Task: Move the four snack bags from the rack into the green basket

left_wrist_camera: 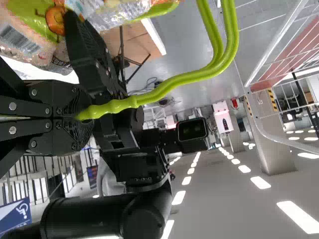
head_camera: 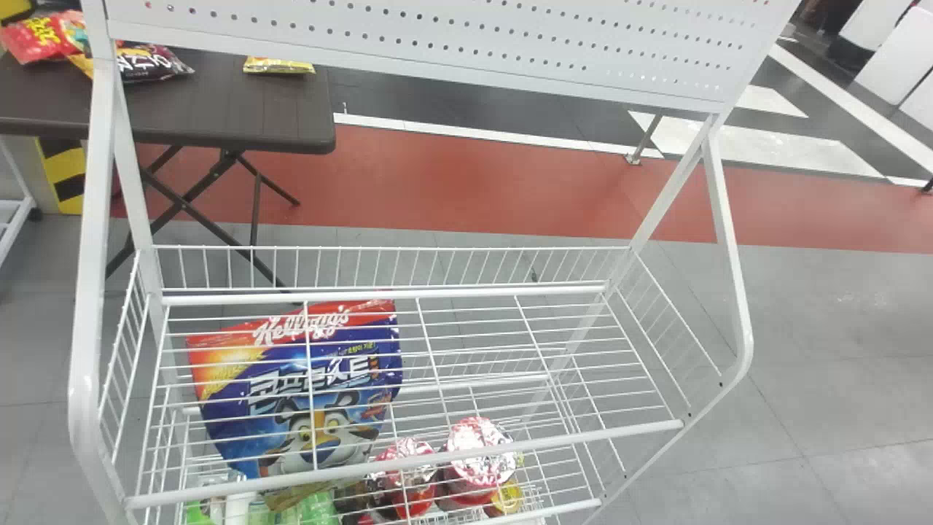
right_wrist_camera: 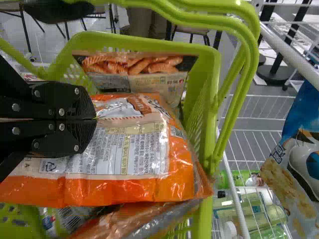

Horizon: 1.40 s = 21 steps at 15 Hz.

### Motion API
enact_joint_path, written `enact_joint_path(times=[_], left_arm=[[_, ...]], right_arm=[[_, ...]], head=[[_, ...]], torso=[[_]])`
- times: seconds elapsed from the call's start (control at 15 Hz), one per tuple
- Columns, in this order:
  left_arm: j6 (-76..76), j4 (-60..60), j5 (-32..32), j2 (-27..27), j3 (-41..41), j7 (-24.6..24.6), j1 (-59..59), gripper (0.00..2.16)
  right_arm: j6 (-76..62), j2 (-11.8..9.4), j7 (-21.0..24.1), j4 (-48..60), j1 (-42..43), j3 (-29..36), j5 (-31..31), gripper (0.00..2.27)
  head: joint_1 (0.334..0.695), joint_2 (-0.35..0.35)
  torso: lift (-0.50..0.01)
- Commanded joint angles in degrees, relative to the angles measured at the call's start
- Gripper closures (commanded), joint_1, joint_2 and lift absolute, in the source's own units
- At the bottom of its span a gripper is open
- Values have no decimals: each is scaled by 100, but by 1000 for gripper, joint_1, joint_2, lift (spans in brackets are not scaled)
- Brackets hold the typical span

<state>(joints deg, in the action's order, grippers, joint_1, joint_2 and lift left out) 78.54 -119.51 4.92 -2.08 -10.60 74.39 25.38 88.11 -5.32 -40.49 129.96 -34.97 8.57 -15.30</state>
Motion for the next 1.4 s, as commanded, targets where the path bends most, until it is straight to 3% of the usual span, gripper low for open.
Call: enact_joint_path(times=[0.0,0.07,0.13,0.47,0.67,0.8,1.0,1.2,1.33], left_arm=[[0,-19,0,-3,32,5,11,1504],[0,-19,0,5,32,-12,11,1504],[0,-19,0,5,23,-21,2,1504],[0,-2,-26,23,-3,-65,-16,1504],[0,25,-26,23,-12,-83,-24,1504],[-18,60,-53,41,-65,-118,-42,1504],[-70,130,-53,41,-91,-153,-51,1501],[-229,165,-44,23,-100,-162,-16,1501],[-264,165,-53,5,-109,-153,2,1480]], right_arm=[[-26,-30,24,-58,17,136,-52,1150],[10,-30,-73,-23,8,347,-175,205],[133,-30,-134,56,-1,558,-360,-2],[197,31,-521,372,61,1604,-949,49],[-2276,445,-354,372,-1,1947,-861,39],[-4631,538,217,355,-177,1833,-826,36],[-7619,538,1316,487,-625,1086,-307,36],[-8920,538,2476,478,-933,48,686,36],[-8674,538,2502,451,-933,-110,712,33]], head=[[695,-350],[695,-350],[695,-350],[695,-350],[695,-350],[695,-350],[695,-350],[695,-350],[695,-350]], torso=[[0],[0],[0],[0],[0],[0],[0],[0],[0]])
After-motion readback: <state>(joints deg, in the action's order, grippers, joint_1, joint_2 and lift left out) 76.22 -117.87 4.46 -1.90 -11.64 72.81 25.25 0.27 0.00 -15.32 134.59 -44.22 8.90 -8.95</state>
